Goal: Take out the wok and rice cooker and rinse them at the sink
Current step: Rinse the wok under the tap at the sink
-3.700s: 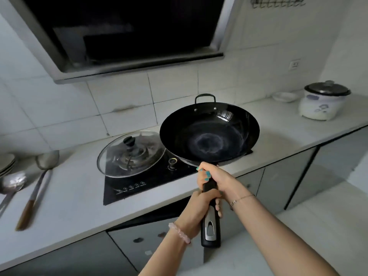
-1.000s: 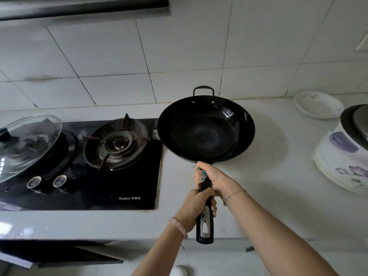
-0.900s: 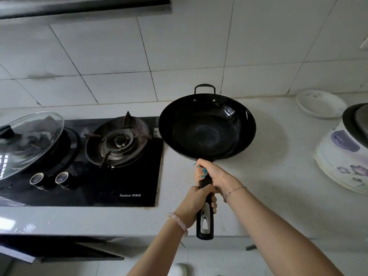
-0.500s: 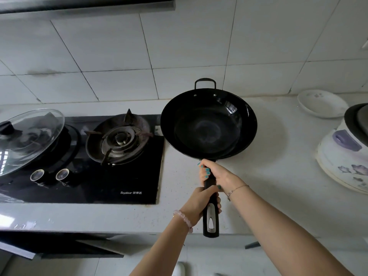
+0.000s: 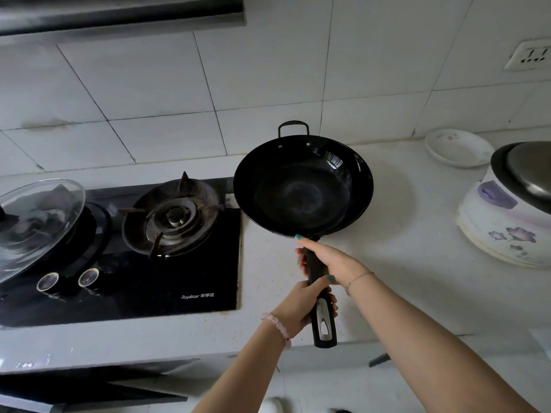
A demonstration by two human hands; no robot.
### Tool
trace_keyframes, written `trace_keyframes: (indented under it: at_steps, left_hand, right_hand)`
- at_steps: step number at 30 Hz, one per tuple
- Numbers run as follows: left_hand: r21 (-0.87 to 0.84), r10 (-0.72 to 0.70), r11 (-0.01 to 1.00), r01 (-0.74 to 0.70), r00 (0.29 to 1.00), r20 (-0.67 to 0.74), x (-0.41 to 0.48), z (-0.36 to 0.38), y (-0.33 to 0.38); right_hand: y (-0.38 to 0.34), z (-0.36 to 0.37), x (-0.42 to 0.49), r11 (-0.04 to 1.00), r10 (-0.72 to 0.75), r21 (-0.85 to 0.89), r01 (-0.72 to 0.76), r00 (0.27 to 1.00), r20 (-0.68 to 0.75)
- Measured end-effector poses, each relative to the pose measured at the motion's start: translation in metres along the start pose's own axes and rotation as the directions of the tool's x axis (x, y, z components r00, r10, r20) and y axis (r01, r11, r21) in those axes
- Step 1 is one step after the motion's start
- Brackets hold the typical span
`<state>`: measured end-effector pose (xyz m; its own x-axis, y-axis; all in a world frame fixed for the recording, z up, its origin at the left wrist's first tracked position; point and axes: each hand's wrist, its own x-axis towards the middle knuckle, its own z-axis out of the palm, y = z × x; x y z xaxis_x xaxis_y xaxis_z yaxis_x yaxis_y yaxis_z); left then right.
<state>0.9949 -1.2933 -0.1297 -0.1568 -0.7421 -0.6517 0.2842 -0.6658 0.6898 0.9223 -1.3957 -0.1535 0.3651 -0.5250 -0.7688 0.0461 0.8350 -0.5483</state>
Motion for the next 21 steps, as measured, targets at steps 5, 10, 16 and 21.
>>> trace_keyframes:
  at_steps: [5, 10, 16, 21]
  left_hand:
    - [0.141, -0.023, 0.99, 0.018, 0.999, 0.034, -0.002, -0.006, -0.002]
    - [0.417, -0.072, 0.909, 0.011, 0.989, 0.131, -0.008, -0.02, 0.006]
    - [0.546, -0.089, 0.837, -0.027, 0.979, 0.185, -0.013, -0.041, 0.026]
    - [0.511, 0.02, 0.854, -0.099, 0.987, 0.158, -0.012, -0.059, 0.042]
  right_hand:
    - [0.004, -0.001, -0.003, 0.999, -0.039, 0.018, 0.04, 0.999, -0.028]
    - [0.003, -0.005, -0.019, 0.994, -0.104, 0.035, 0.102, 0.994, 0.046]
    - [0.0, -0.013, -0.036, 0.959, -0.188, -0.21, 0.188, 0.982, 0.021]
    - [0.002, -0.018, -0.045, 0.923, -0.268, -0.305, 0.233, 0.96, -0.078]
